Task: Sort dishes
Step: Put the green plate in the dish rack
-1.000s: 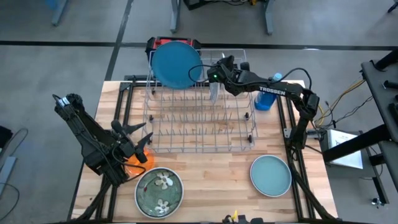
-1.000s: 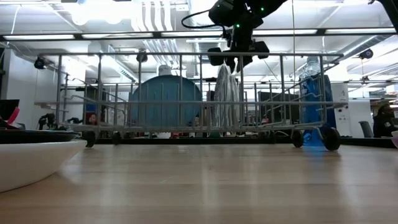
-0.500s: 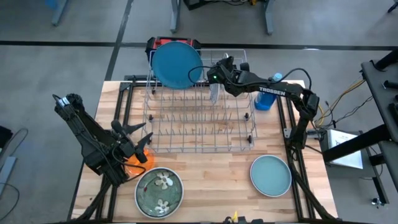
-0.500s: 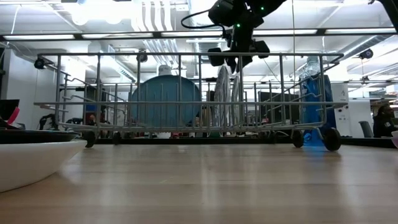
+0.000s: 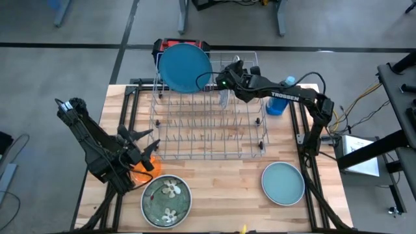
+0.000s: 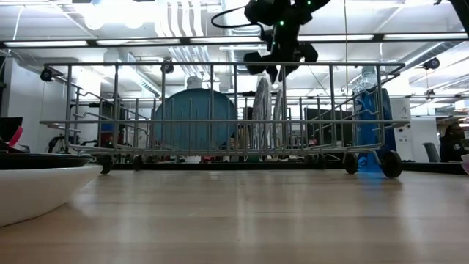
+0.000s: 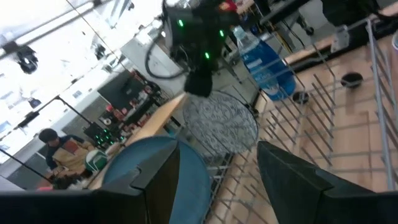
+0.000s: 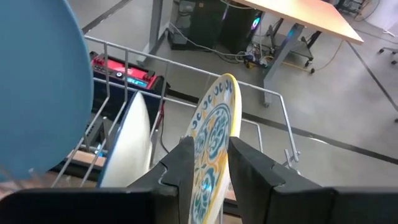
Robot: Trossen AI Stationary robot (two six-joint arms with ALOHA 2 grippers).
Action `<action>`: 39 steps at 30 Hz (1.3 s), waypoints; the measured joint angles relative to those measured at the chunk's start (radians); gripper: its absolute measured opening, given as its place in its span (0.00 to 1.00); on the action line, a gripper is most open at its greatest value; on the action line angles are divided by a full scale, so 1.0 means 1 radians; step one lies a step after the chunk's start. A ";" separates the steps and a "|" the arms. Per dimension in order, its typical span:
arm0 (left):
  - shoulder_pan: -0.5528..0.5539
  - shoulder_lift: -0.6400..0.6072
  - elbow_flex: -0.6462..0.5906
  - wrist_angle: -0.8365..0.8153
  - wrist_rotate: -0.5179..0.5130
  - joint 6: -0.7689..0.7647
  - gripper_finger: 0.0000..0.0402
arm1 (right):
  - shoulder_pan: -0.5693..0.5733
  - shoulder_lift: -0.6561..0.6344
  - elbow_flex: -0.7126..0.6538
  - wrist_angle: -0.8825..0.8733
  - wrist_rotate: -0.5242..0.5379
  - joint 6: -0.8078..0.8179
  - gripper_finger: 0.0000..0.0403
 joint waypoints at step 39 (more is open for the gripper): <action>-0.020 0.045 0.125 0.571 0.819 0.491 0.00 | 0.789 -0.342 -0.365 0.157 -0.559 -0.181 0.02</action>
